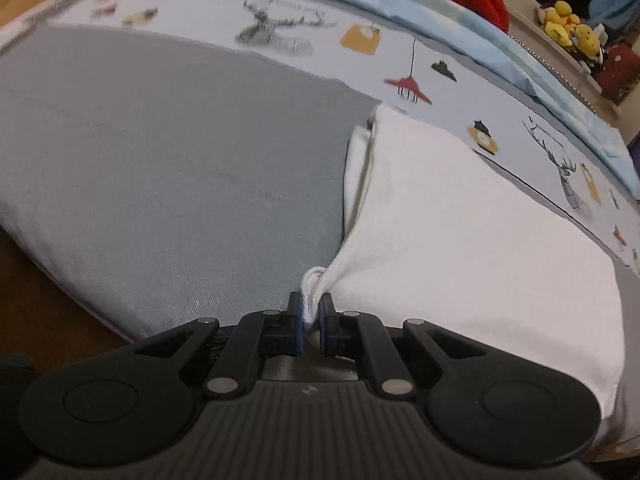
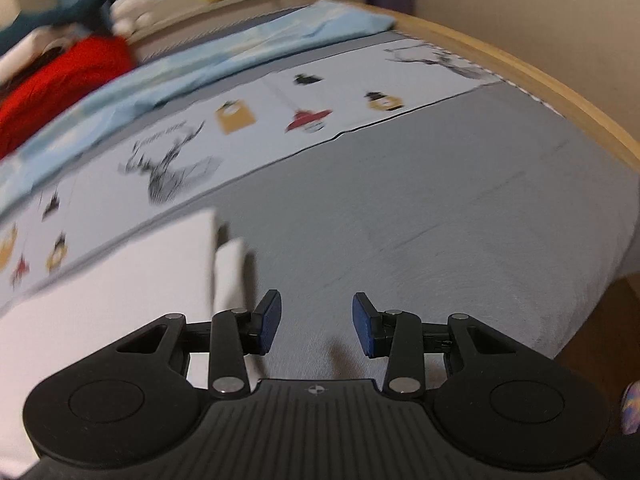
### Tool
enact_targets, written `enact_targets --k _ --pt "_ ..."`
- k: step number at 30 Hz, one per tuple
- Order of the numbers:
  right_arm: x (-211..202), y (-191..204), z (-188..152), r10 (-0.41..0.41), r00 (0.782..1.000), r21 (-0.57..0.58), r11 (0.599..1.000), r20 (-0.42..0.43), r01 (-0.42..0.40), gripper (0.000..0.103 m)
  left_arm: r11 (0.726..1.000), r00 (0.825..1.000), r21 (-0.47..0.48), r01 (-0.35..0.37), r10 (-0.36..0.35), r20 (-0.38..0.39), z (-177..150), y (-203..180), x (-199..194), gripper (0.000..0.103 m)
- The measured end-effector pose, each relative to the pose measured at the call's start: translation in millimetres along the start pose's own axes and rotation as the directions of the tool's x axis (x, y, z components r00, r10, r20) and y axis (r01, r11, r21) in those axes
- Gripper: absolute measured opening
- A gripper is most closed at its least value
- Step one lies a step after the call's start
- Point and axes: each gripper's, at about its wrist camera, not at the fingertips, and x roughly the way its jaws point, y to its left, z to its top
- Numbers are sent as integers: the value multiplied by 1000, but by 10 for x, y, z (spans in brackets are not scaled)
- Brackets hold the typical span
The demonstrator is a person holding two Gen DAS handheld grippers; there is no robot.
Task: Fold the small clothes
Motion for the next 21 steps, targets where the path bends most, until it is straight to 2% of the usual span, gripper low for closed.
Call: enact_targets --k 3,5,8,10,12,15,18,20,21 --pt "-1 -129 85 0 1000 36 999 7 -1 41 995 997 92 -44 38 67 89 -267 -199 8" --pt "-4 -211 147 8 1000 59 998 11 -8 41 983 992 175 -59 38 122 135 -586 -347 8" --pt "-7 -306 214 18 1000 67 998 22 -20 41 963 983 271 -9 -41 177 174 -1171 -551 8" --pt "1 -352 234 29 999 65 997 28 -31 41 938 968 337 75 -149 202 156 -1631 -678 7" --pt "2 -395 237 58 998 64 996 29 -59 41 894 944 414 171 -270 192 51 -2098 -761 8" --pt "10 -436 246 98 995 40 994 32 -100 41 799 897 513 315 -427 114 -257 -2780 -757 7" --pt "29 -481 261 153 988 39 987 27 -154 41 698 864 587 409 -504 -3 -675 -3280 -583 8" --pt "61 -474 258 191 982 46 981 8 -191 41 637 847 600 484 -513 -138 -915 -3492 -379 12" --pt "95 -464 248 216 976 57 975 -15 -215 41 613 833 584 531 -502 -230 -992 -3553 -245 15"
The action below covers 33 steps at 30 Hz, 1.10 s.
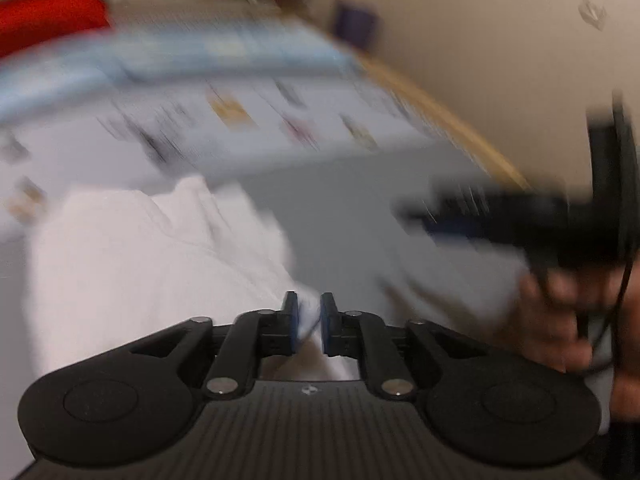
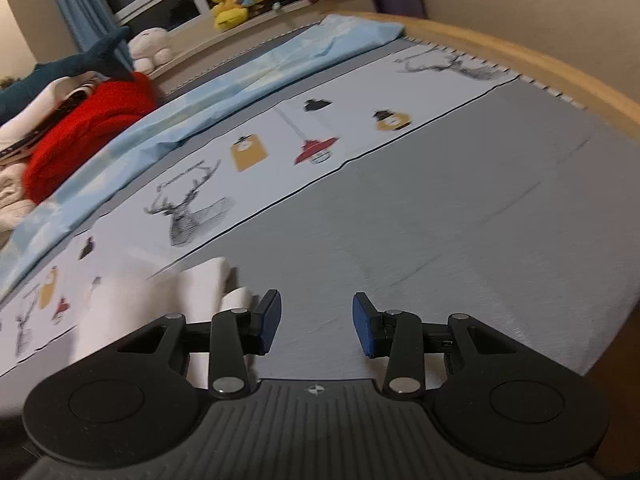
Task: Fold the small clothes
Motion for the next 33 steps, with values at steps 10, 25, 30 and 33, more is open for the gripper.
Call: enact_targets --k 10,25,30,33 --pt "452 519 -420 182 926 -82 972 -331 -220 41 949 983 -261 -180 184 -9 -324 1080 -457 23" --pt "325 733 -713 88 944 -254 951 -318 -175 7 927 965 -282 -246 260 14 -590 1752 -791 37" --pt "-141 757 -441 184 977 -179 963 -106 -201 4 937 967 -269 -225 248 58 -495 1729 -860 37" --pt "-636 803 -329 267 963 -259 933 36 -249 4 937 976 -305 -168 201 80 -488 1730 -908 38"
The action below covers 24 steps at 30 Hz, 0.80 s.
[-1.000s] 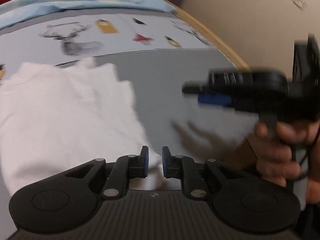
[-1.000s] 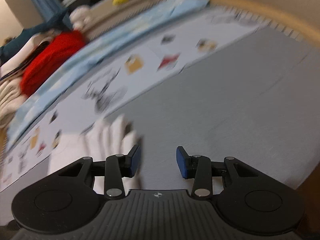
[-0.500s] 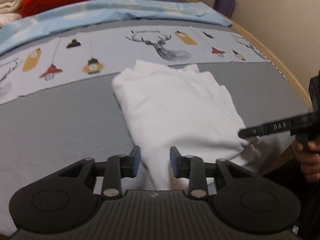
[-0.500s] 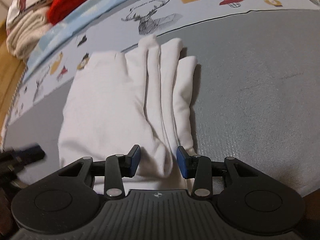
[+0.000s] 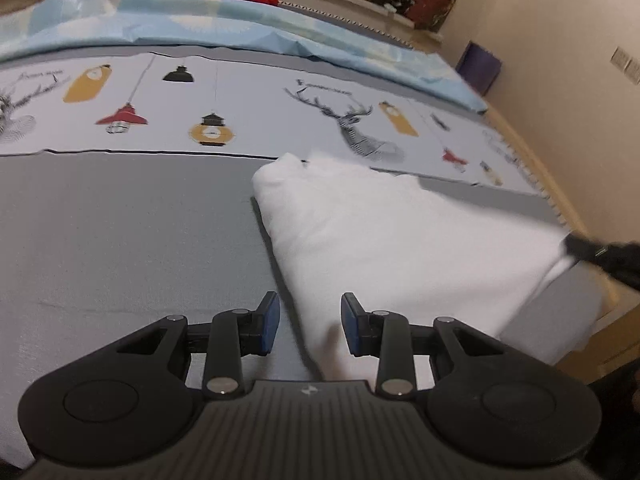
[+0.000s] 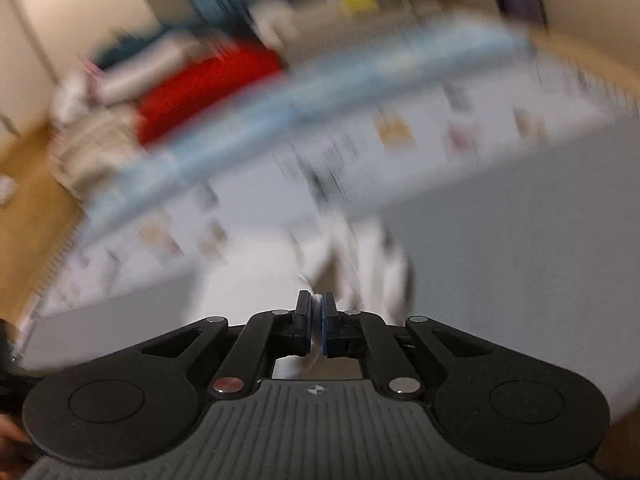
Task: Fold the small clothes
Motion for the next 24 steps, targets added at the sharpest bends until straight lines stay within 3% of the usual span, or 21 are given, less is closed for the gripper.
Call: enact_targets --k 1,2,5,6,10,13,15,16,18,19,20,23,24 --pt "-20 -14 -17 -35 999 -25 999 -28 34 4 1000 1000 11 12 -12 3 -3 -16 -13 43" --pt "59 -90 -93 -108 988 -41 994 -113 103 4 999 1000 26 20 -20 1 -6 -37 -4 45" --pt "395 -416 -433 -245 902 -32 968 -355 251 4 997 997 54 56 -53 -59 -64 -97 103 46" --pt "439 -457 -481 -253 894 -33 965 -370 259 5 996 994 65 62 -56 -90 -89 -126 162 46" --pt "402 -470 -441 -274 919 -52 961 -284 271 15 988 985 139 69 -45 -169 -192 -255 330 46" --pt "308 -428 -324 -165 971 29 985 -176 172 27 982 977 184 47 -6 -214 -276 -292 449 46" --pt "448 -381 -349 -105 975 30 993 -197 114 39 975 955 222 -10 75 -288 -367 -271 605 48" --pt "570 -379 -400 -118 962 10 992 -248 125 41 976 941 217 -20 92 -326 -407 -239 664 50" --pt "892 -391 -524 -208 899 -42 977 -386 209 41 980 939 197 -16 82 -334 -388 -211 649 50" --pt "987 -428 -579 -222 864 -44 973 -451 226 41 980 938 196 -12 79 -336 -370 -212 636 50" --pt "1018 -446 -602 -211 846 -32 974 -490 224 35 980 936 200 -8 78 -342 -352 -214 622 50" --pt "929 -359 -516 -242 842 -94 970 -482 225 34 975 918 223 -25 111 -381 -249 -217 583 51" --pt "901 -329 -470 -257 846 -113 966 -466 231 34 972 922 233 -26 113 -370 -168 -212 544 51"
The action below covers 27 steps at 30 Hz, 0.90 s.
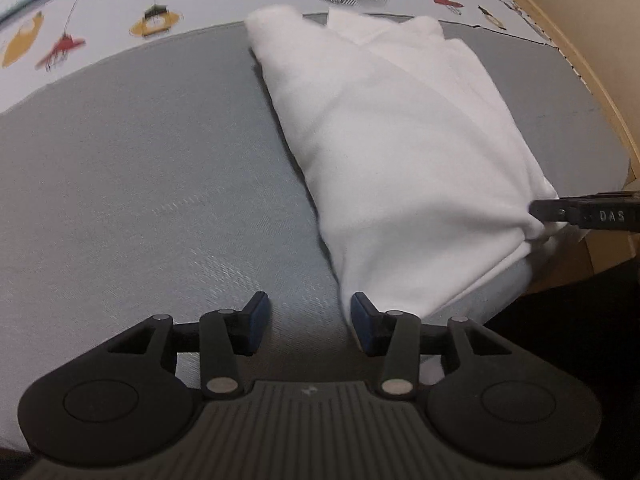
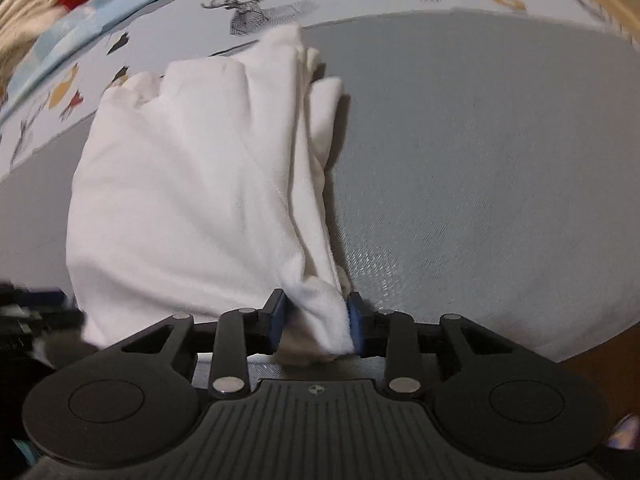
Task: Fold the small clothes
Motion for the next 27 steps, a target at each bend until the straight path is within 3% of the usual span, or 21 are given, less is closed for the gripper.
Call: enact_targets --k 3,7,11,13,15,16,17,18,22,25,27 --pt "-227 -16 140 33 987 13 999 156 -36 35 1000 995 -1 18 -18 97 281 157 -278 51" --pt "-350 -48 606 106 941 16 993 322 -118 35 998 977 -39 44 -35 210 689 440 -404 51" --pt "107 -89 1075 123 953 6 992 277 -130 35 989 961 -147 34 8 276 877 680 -219 51" --pt "329 -126 1143 120 964 42 990 235 -134 35 977 969 -206 47 6 247 865 743 -105 51" --pt "460 -131 1128 148 963 89 981 225 -172 33 973 966 -216 79 -21 259 900 716 -99 51" --pt "499 -143 1144 185 956 105 971 226 -213 28 974 962 -208 92 -33 271 924 711 -95 51" --pt "511 -103 1135 212 949 108 964 233 -242 10 974 959 -202 101 -41 280 959 698 -90 51" --pt "474 -89 1127 219 942 104 962 253 -252 3 972 956 -204 117 -54 288 991 693 -86 54" --pt "215 -255 1032 171 897 216 936 409 -277 3 946 948 -247 211 -136 289 1046 743 8 62" --pt "444 -325 1000 40 954 282 951 296 -128 3 934 944 -244 261 -194 268 1106 699 139 65" --pt "540 -362 1004 36 970 317 941 239 -114 9 928 944 -246 281 -221 244 1139 677 240 65"
